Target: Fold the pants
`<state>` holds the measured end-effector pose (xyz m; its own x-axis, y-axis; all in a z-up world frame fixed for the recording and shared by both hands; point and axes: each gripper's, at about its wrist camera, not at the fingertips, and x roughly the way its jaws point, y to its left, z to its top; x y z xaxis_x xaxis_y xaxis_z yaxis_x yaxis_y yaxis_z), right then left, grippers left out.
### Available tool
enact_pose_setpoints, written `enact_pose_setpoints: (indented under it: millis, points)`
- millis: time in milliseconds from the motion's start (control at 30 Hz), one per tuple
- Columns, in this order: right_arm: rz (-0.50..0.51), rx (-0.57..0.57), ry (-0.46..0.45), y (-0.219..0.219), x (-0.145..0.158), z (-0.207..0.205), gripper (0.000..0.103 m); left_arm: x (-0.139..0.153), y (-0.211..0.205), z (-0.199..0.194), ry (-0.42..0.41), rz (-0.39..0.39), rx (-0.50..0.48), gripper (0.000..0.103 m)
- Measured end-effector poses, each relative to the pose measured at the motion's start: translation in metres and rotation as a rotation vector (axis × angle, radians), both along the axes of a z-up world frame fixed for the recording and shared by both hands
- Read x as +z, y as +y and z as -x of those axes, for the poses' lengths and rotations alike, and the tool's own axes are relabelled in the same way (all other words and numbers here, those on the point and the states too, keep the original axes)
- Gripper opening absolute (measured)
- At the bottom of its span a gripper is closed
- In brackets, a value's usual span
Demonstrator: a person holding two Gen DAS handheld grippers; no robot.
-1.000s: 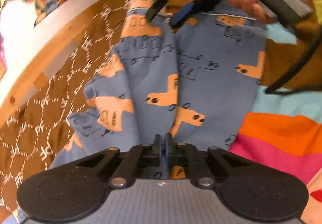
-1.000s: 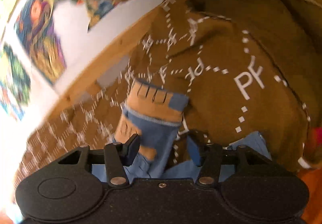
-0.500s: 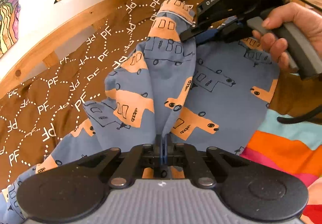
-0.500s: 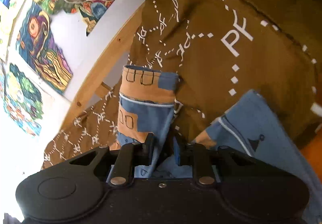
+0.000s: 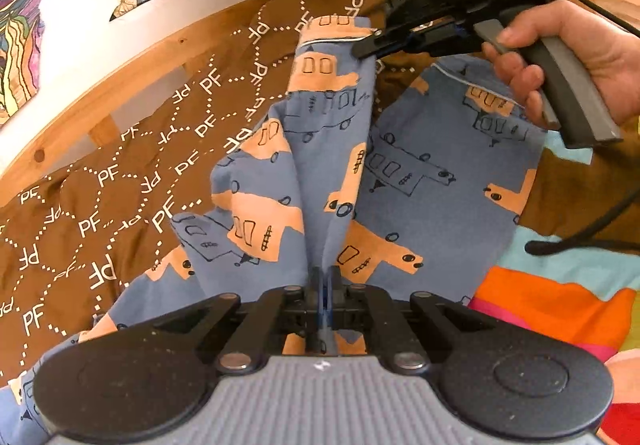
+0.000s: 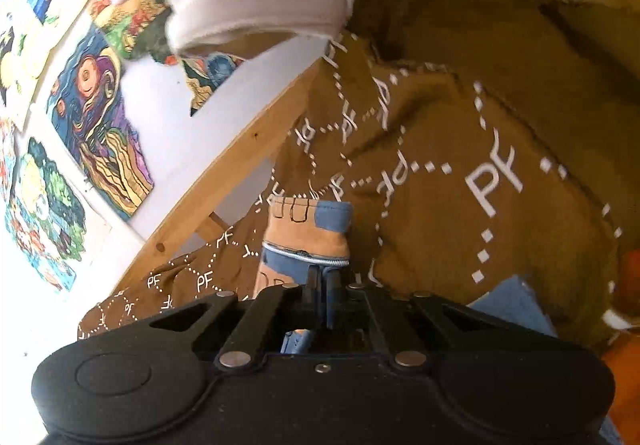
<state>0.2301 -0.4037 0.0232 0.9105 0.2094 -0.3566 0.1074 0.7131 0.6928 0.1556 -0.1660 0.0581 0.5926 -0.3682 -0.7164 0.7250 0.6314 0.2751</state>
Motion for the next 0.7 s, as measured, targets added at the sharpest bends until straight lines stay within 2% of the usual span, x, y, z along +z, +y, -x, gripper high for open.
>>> enact_pose_setpoints:
  millis: [100, 267, 467, 700]
  points:
    - [0.046, -0.024, -0.023, 0.001, 0.016, 0.018, 0.000, 0.007, 0.005, 0.004, 0.009, 0.035, -0.042, 0.001]
    - [0.134, -0.067, 0.022, 0.005, 0.032, 0.069, 0.000, 0.007, 0.011, 0.020, 0.016, -0.007, -0.185, 0.002]
    - [0.205, -0.173, 0.172, 0.017, 0.015, 0.122, 0.000, -0.009, 0.005, 0.035, 0.017, -0.077, -0.279, 0.002]
    - [0.261, -0.201, 0.263, 0.028, 0.000, 0.134, 0.000, -0.016, 0.005, 0.028, 0.035, -0.106, -0.289, 0.002]
